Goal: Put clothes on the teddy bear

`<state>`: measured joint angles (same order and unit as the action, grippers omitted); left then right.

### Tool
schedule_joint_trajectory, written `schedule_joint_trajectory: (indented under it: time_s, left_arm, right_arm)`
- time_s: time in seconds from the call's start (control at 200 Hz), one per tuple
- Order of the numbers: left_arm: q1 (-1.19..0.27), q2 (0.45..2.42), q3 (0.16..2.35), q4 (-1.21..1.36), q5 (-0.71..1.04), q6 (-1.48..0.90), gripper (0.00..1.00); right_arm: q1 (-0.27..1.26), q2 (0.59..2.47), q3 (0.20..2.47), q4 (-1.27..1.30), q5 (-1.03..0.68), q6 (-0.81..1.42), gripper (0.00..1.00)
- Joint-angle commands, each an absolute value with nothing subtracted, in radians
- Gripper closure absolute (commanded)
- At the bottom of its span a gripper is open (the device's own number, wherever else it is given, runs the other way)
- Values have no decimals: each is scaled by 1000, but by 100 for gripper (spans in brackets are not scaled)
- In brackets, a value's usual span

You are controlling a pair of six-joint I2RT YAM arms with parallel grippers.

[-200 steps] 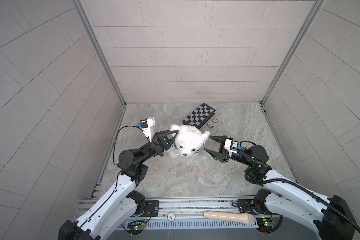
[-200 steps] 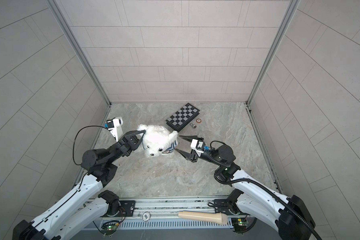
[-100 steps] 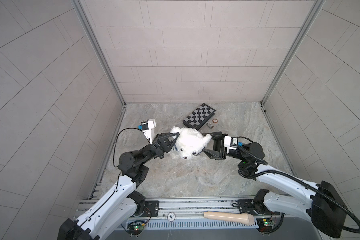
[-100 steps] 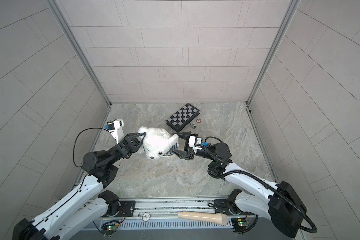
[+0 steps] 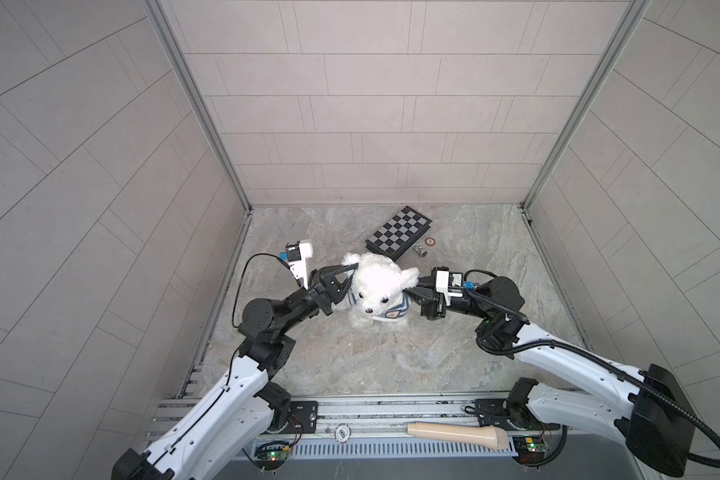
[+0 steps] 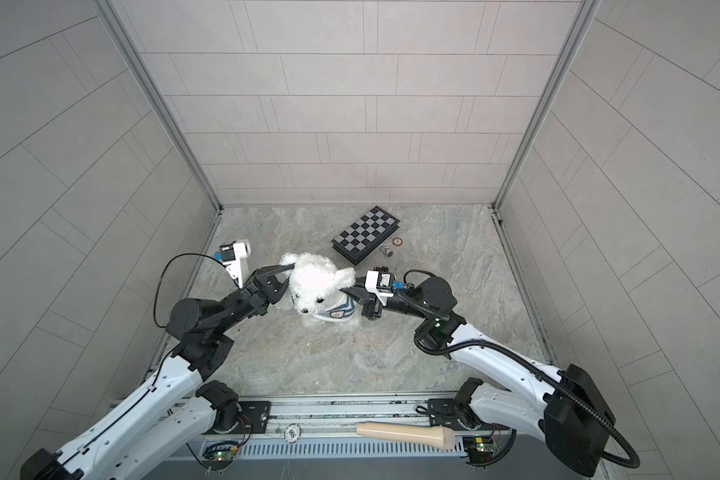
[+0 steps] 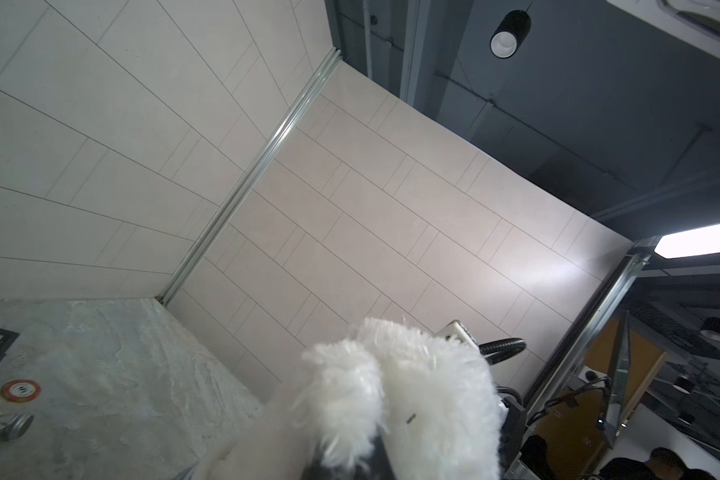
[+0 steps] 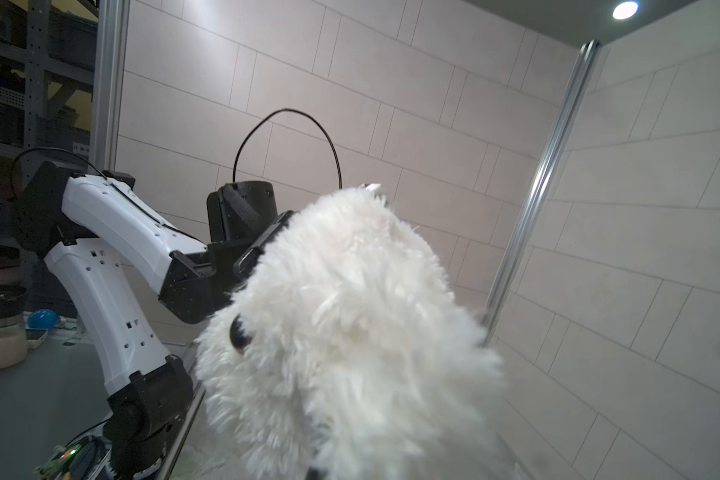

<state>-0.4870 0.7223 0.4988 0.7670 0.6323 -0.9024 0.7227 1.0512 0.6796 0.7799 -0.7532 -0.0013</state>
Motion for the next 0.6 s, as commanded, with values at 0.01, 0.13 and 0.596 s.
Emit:
schedule_joint_trajectory:
  time_s: [0.01,0.13,0.596]
  left_arm:
    - [-494,697,519,540,595,-747,99]
    - [-494,693,552,289,524,-627,64]
    - [-493,652,715,-372,375,-340,36]
  right_arm:
    - [730,993,772,496,-734,-111,100]
    - [730,970,842,230,-707,-233,100]
    - [688,1145,1014,-228,-603,-524,100]
